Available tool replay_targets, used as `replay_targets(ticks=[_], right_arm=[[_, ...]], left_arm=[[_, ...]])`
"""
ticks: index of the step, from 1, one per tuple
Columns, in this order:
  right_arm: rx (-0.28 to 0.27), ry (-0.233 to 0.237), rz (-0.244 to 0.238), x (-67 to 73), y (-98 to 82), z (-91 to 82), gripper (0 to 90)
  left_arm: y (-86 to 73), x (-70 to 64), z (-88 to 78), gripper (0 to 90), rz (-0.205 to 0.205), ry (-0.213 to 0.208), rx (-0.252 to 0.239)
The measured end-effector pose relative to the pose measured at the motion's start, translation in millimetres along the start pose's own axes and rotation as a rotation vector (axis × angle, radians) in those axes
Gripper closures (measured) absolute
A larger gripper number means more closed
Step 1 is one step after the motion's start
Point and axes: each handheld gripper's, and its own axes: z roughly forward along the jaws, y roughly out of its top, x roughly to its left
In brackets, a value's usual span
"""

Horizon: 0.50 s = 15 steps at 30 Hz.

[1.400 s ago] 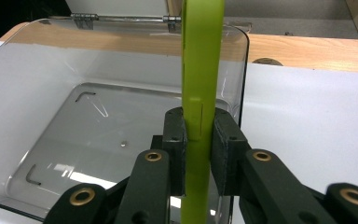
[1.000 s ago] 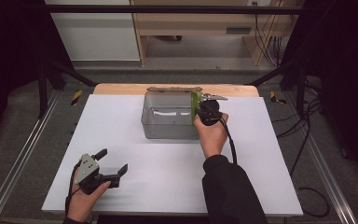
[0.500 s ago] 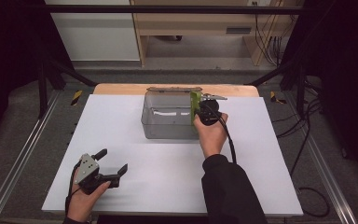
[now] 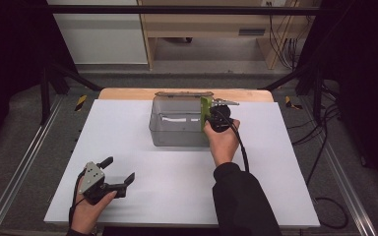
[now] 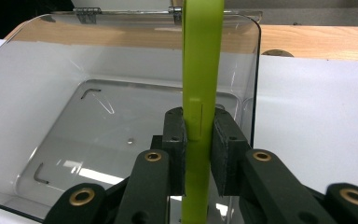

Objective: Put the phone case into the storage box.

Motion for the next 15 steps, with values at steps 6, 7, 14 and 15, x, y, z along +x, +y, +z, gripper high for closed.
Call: replay_targets(ticks=[6,7,14,15], right_arm=[[0.003,0.004,0.0,-0.1,-0.1,0.1,77.4],[0.003,0.003,-0.001,0.0,-0.1,0.3,77.4],[0.003,0.001,-0.003,0.8,0.0,0.6,77.4],[0.003,0.001,-0.003,0.8,0.0,0.7,77.4]], left_arm=[[0.0,-0.3,0.2,2.9,0.002,0.0,0.002],[0.0,-0.5,0.2,2.9,0.002,-0.001,0.002],[0.2,-0.6,0.3,2.9,0.003,-0.001,0.001],[0.2,-0.7,0.3,2.9,0.004,-0.001,0.001]])
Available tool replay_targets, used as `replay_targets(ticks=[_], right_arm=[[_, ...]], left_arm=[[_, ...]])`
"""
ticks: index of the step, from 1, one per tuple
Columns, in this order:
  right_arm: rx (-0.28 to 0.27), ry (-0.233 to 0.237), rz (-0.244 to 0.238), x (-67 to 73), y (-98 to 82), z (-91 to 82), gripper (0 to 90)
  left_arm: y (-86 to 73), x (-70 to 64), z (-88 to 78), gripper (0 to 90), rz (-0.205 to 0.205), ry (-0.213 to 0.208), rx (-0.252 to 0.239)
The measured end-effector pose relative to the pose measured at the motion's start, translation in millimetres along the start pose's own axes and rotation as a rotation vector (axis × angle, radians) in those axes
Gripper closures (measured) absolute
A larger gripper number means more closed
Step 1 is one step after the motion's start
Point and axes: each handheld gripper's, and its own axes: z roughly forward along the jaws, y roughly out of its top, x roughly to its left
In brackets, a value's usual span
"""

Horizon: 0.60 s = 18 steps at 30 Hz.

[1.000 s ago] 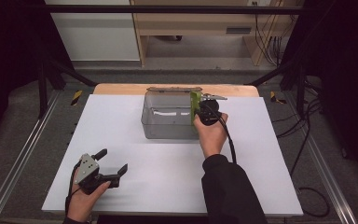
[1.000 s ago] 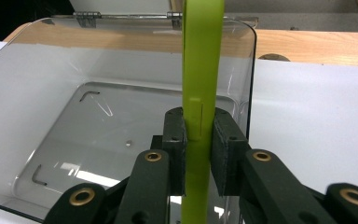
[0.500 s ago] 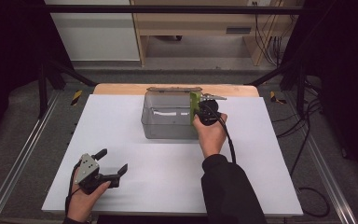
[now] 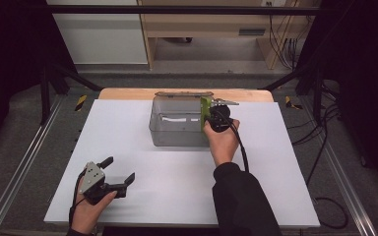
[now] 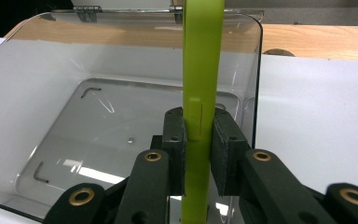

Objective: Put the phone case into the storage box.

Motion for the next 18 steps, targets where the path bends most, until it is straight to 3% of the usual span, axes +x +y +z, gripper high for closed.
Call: replay_targets(ticks=[18], right_arm=[[-0.016,0.007,0.02,-3.7,1.1,3.8,77.1]], left_arm=[[0.2,-1.7,1.9,2.9,0.008,-0.008,0.005]])
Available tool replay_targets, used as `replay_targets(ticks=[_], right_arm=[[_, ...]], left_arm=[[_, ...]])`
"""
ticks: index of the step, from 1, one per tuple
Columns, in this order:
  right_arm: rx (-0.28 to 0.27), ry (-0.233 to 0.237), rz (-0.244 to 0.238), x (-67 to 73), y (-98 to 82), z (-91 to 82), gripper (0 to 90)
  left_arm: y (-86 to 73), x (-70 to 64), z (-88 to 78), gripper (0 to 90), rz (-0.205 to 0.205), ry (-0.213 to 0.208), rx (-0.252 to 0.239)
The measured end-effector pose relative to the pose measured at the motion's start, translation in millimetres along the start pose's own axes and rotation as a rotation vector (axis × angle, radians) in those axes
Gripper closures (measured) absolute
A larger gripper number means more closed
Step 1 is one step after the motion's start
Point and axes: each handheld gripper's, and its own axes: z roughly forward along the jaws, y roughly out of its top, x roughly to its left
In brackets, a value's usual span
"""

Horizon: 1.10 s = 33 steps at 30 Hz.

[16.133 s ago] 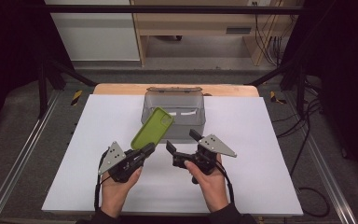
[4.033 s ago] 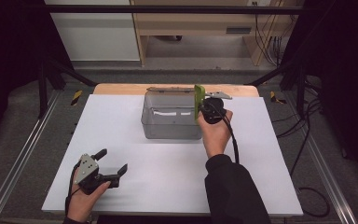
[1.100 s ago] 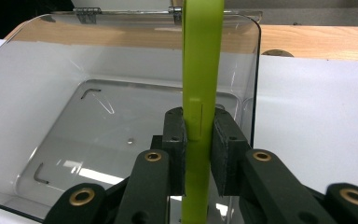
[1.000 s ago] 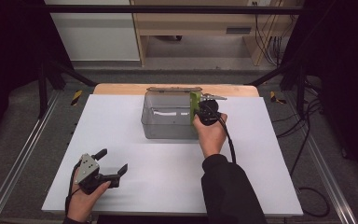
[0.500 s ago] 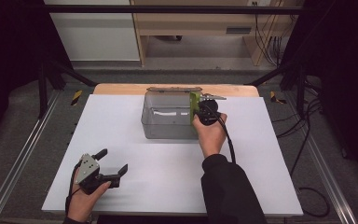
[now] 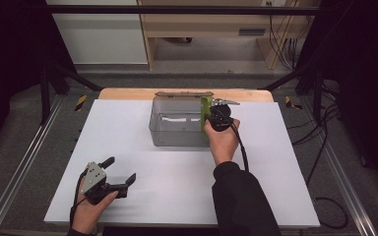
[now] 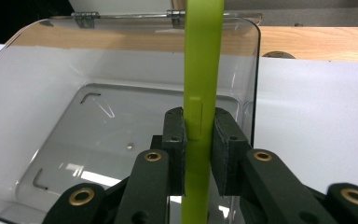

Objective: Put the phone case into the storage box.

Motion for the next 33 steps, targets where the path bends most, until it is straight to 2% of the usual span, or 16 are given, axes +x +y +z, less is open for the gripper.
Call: replay_targets(ticks=[7,11,17,33], right_arm=[[-0.021,0.002,0.006,0.7,-0.8,2.6,77.0],[-0.036,-0.006,-0.011,3.0,-1.6,4.3,76.9],[-0.046,-0.006,0.01,1.7,-1.3,6.4,76.9],[-0.054,-0.007,0.019,2.8,-0.3,9.6,76.9]], left_arm=[[0.0,-0.5,1.0,2.9,0.003,-0.003,0.003],[0.2,-0.4,0.8,2.9,0.005,-0.001,0.002],[0.2,-0.5,0.9,2.9,0.004,-0.002,0.002],[0.3,-0.7,1.1,2.9,0.007,-0.003,0.003]])
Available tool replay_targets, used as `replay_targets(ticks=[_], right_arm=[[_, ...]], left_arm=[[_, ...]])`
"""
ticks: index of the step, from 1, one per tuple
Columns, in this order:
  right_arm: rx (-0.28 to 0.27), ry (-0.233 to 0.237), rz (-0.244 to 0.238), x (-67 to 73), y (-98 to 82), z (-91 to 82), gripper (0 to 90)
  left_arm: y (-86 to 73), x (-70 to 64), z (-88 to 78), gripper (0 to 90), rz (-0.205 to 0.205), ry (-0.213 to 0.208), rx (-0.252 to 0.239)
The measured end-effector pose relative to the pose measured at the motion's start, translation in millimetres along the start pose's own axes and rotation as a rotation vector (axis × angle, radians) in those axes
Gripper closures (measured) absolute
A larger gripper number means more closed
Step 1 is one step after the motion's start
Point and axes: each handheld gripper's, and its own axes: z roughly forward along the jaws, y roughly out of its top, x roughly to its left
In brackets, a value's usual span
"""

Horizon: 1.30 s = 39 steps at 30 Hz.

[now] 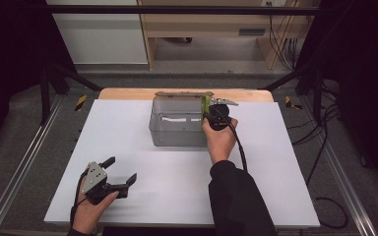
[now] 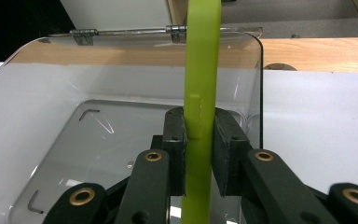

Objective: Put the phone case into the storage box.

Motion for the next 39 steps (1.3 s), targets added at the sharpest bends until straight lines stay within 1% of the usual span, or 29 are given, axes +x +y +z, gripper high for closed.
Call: replay_targets(ticks=[25,28,31,39], right_arm=[[0.008,0.006,0.0,-0.3,2.6,2.6,76.7],[0.001,0.004,-0.005,-0.5,2.7,2.8,73.7],[-0.018,0.001,-0.018,-1.8,3.3,2.3,69.9],[-0.039,-0.004,-0.022,-4.5,5.5,-1.1,67.6]], left_arm=[[-0.1,0.0,0.0,2.9,0.0,0.0,0.001],[-0.1,-0.1,0.0,2.9,0.0,0.0,0.002],[0.0,-0.3,0.0,2.9,0.0,0.0,0.001],[-0.1,-0.1,0.1,2.9,0.001,0.0,0.001]])
